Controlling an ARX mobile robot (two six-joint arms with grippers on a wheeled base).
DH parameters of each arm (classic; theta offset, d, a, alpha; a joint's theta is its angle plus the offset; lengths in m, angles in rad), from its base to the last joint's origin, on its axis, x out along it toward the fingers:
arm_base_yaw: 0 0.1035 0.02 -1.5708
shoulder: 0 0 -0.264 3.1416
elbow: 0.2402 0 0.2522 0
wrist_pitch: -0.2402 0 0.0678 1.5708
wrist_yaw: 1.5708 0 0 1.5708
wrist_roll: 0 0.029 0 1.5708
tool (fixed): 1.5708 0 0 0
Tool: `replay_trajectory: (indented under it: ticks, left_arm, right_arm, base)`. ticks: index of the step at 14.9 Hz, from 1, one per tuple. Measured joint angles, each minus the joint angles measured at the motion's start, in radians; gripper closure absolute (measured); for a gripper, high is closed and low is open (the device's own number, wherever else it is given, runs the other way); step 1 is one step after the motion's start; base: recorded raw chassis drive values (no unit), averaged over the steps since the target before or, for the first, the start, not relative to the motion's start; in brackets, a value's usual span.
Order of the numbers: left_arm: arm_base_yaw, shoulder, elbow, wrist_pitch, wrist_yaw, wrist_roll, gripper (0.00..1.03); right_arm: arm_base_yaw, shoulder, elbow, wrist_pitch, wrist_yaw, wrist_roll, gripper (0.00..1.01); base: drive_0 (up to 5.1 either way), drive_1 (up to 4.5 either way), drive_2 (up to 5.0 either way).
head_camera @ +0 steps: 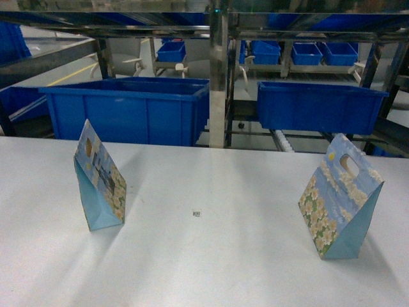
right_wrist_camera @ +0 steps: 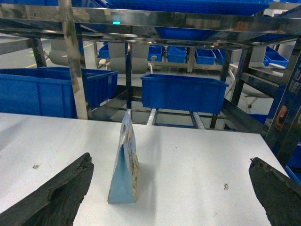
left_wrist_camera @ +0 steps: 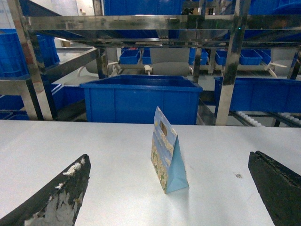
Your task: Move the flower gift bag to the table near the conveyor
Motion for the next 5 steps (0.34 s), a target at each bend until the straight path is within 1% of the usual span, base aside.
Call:
replay_trajectory:
  ticks: [1,5]
  left_arm:
    - [0.0,0.0,0.0,0.0,0.0,-0.001,0.06]
    - [0.0,0.0,0.0,0.0,0.0,-0.001,0.05]
  right_arm:
    - [0.0,0.0,0.0,0.0,0.0,0.0,0.04]
    - [0.0,0.0,0.0,0.0,0.0,0.0,0.03]
  base:
    - [0.0,0.0,0.0]
    - [0.0,0.0,0.0]
